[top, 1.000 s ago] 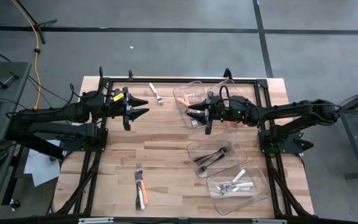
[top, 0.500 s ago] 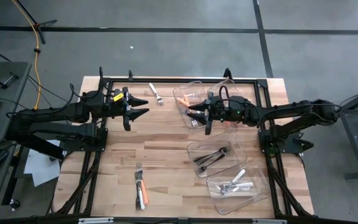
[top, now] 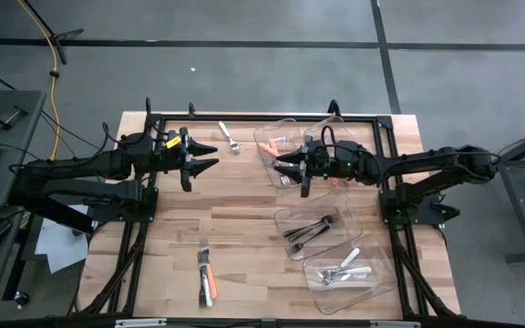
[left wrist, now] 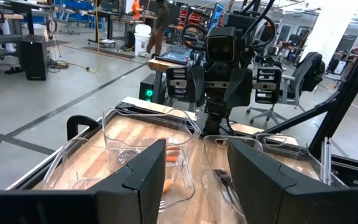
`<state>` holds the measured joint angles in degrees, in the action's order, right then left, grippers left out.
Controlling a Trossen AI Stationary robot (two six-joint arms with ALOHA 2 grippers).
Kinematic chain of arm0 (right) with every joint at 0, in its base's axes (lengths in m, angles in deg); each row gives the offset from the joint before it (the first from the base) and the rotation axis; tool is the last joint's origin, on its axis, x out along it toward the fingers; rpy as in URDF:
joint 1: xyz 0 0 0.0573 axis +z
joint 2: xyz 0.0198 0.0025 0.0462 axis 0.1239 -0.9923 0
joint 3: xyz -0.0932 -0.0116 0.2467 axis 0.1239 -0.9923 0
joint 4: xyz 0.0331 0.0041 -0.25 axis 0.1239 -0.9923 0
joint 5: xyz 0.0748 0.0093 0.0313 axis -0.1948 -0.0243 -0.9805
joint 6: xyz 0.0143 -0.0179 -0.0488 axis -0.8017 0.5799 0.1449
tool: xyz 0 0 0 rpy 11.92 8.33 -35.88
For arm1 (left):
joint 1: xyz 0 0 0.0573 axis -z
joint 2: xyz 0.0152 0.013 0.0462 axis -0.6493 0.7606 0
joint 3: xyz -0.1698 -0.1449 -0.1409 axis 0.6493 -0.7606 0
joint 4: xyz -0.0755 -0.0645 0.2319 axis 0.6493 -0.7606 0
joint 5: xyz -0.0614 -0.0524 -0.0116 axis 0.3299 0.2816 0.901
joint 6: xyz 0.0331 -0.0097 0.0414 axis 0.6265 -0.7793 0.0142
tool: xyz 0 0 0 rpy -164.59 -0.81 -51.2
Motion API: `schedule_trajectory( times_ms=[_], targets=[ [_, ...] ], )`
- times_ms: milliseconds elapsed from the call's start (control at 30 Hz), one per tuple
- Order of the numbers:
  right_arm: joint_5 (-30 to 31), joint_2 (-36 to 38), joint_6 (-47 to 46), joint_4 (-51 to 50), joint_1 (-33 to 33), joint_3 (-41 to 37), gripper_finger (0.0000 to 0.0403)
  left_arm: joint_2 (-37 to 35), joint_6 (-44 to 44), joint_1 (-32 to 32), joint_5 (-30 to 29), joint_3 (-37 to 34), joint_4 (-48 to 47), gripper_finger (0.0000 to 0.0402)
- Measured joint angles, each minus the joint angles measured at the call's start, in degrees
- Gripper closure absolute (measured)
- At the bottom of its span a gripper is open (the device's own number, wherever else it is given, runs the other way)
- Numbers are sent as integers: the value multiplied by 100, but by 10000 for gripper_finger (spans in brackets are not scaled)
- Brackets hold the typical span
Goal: Sort silverware by color (type)
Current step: Move the black fork from the top
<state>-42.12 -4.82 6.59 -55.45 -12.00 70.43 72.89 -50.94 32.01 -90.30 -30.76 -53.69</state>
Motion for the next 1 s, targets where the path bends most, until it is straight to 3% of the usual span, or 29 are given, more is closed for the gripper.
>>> schedule_trajectory(
  times_ms=[367,533,700,867,1000],
  targets=[
    [0,0,1,0,0,0,258,1,-18,-1,0,0,-1,241],
    [0,0,0,0,2,0,258,0,-499,-1,14,0,-50,241],
    [0,0,2,0,0,0,258,2,-1069,147,850,152,-740,241],
    [0,0,2,-1,0,0,258,128,-1717,795,1693,496,-2134,241],
    [0,0,44,-2,0,0,258,344,-1904,1730,1715,664,-2920,241]
  ],
)
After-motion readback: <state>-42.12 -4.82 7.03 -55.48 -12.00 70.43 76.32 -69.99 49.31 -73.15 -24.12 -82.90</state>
